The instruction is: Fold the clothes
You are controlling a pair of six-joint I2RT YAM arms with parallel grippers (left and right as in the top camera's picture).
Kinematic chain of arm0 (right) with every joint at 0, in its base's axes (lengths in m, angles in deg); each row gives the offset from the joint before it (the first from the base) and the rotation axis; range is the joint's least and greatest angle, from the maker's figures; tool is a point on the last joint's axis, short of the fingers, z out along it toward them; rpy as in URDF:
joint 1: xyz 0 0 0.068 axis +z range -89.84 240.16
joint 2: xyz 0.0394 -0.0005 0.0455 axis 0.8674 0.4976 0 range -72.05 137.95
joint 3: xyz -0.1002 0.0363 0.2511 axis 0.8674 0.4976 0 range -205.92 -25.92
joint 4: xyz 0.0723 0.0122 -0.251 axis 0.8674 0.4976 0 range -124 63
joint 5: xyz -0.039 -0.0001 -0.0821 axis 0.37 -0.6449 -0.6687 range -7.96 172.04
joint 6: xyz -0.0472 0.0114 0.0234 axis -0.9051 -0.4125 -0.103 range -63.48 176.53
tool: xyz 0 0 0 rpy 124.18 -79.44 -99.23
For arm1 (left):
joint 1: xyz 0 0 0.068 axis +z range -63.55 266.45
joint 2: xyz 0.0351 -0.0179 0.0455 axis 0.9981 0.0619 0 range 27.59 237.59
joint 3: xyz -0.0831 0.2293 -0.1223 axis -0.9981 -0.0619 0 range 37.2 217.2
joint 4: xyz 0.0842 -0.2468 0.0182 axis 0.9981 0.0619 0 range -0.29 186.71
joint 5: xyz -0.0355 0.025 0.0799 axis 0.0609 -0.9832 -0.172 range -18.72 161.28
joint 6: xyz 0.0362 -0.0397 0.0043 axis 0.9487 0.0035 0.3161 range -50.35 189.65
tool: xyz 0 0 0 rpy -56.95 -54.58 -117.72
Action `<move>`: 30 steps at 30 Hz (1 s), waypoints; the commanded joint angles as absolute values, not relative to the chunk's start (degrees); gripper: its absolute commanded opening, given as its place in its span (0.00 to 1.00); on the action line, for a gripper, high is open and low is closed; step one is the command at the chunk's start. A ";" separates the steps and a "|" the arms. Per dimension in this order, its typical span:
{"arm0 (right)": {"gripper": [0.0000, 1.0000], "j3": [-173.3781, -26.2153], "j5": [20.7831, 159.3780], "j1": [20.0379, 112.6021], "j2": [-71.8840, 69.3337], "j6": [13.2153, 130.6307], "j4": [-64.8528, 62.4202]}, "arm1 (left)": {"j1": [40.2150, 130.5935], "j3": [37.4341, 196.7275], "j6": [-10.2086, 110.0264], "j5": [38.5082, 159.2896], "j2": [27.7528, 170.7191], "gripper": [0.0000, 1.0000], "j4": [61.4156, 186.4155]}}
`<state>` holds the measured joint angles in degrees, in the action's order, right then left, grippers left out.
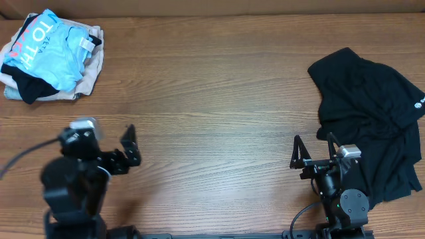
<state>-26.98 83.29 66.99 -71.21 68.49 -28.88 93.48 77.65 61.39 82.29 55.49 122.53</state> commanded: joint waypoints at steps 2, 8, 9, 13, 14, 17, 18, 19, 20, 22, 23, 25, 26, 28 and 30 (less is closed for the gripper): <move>1.00 -26.39 82.94 66.83 -71.88 68.51 -29.18 | 91.16 66.81 60.17 83.05 46.55 1.00 114.11; 1.00 -26.39 82.94 66.83 -71.88 68.51 -29.18 | 90.92 54.20 60.17 81.68 38.09 1.00 101.33; 1.00 -26.39 82.94 66.83 -71.88 68.51 -29.18 | 90.92 52.54 60.17 81.48 37.15 1.00 99.47; 1.00 -26.39 82.94 66.83 -71.88 68.51 -29.18 | 90.92 47.27 60.17 80.06 33.79 1.00 93.57; 1.00 -26.39 82.94 66.83 -71.88 68.51 -29.18 | 90.92 46.18 60.19 79.56 32.95 1.00 92.47; 1.00 -26.39 82.94 66.83 -71.88 68.51 -29.18 | 90.92 43.40 60.24 77.65 30.31 1.00 90.49; 1.00 -26.39 82.94 66.83 -71.88 68.51 -29.18 | 90.92 42.53 60.21 76.78 29.39 1.00 89.92; 1.00 -26.39 82.94 66.83 -71.88 68.51 -29.18 | 90.92 41.59 60.24 76.58 28.34 1.00 89.39; 1.00 -26.39 82.94 66.83 -71.88 68.51 -29.18 | 90.92 41.02 60.21 76.15 27.67 1.00 89.17; 1.00 -26.39 82.94 66.83 -71.88 68.51 -29.18 | 90.92 39.99 60.19 75.73 27.77 1.00 88.15; 1.00 -26.39 82.94 66.83 -71.88 68.51 -29.18 | 90.92 39.66 60.19 75.73 27.77 1.00 88.15; 1.00 -26.39 82.94 66.83 -71.88 68.51 -29.18 | 90.92 38.83 60.17 75.84 27.77 1.00 88.37; 1.00 -26.39 82.94 66.83 -71.88 68.51 -29.18 | 90.92 38.31 60.15 76.19 27.77 1.00 88.80; 1.00 -26.39 82.94 66.83 -71.88 68.51 -29.18 | 90.88 37.43 59.95 76.76 27.77 1.00 91.58; 1.00 -26.39 82.94 66.83 -71.88 68.51 -29.18 | 90.88 37.48 59.95 76.67 27.77 1.00 93.87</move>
<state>-26.98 83.27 66.99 -71.21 68.51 -28.83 91.29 38.64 60.56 77.04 28.45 92.96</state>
